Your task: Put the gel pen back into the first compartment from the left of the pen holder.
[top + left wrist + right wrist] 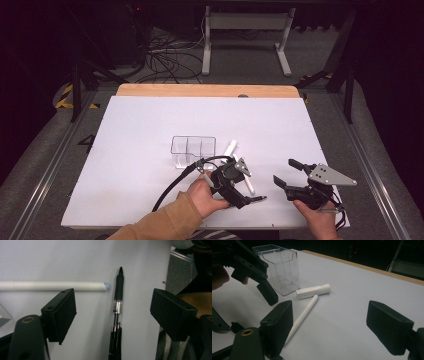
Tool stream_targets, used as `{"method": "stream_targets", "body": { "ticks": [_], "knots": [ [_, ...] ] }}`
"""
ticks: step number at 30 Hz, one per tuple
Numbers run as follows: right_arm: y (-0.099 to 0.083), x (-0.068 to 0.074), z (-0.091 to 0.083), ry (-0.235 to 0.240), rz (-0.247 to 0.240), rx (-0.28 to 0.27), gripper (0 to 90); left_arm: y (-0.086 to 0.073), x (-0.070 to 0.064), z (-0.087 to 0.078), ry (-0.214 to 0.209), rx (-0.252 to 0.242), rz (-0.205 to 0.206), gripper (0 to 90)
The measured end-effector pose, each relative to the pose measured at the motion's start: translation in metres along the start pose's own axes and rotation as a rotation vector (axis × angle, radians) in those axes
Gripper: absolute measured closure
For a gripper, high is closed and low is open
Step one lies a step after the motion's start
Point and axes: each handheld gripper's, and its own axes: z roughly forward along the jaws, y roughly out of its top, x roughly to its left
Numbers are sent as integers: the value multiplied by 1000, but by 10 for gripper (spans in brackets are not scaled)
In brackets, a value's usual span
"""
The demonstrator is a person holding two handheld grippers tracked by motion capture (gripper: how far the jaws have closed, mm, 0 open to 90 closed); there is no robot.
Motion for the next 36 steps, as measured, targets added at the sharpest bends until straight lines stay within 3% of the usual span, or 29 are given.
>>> {"method": "stream_targets", "body": {
  "ticks": [8, 25, 36],
  "knots": [
    [0, 0, 0, -1, -4, 1, 220, 2, -6, 13, 27, 46, 26, 293],
    [-1, -1, 0, 2, 1, -1, 220, 2, -7, 25, -26, 78, 22, 399],
    [-2, -1, 0, 5, -1, 0, 220, 3, -10, 33, -11, 104, 39, 515]
  ]
}}
